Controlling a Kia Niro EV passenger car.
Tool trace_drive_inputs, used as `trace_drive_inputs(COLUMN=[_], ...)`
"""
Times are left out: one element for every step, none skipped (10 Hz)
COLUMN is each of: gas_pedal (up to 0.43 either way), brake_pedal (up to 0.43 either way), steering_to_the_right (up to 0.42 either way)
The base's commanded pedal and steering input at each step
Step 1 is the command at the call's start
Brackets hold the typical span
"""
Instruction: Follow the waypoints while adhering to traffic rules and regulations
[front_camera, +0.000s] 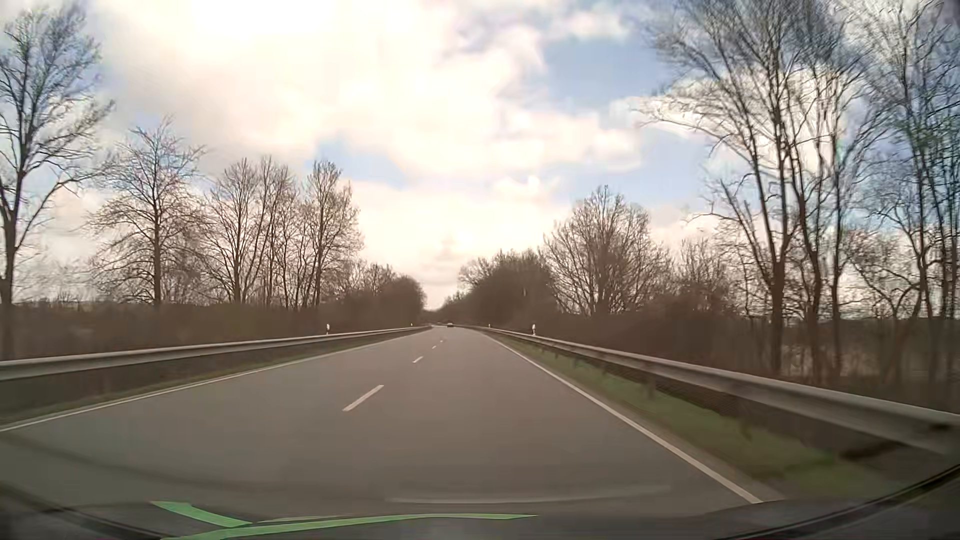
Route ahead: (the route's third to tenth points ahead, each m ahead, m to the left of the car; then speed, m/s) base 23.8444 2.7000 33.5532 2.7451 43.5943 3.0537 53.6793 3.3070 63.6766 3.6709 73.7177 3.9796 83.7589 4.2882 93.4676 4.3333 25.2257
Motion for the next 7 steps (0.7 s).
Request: trace_drive_inputs(gas_pedal=[0.248,0.248,0.248,0.248,0.248,0.240,0.240], brake_pedal=[0.000,0.000,0.000,0.000,0.000,0.000,0.000], steering_to_the_right=[-0.001,-0.001,-0.001,-0.001,-0.001,-0.001,-0.001])
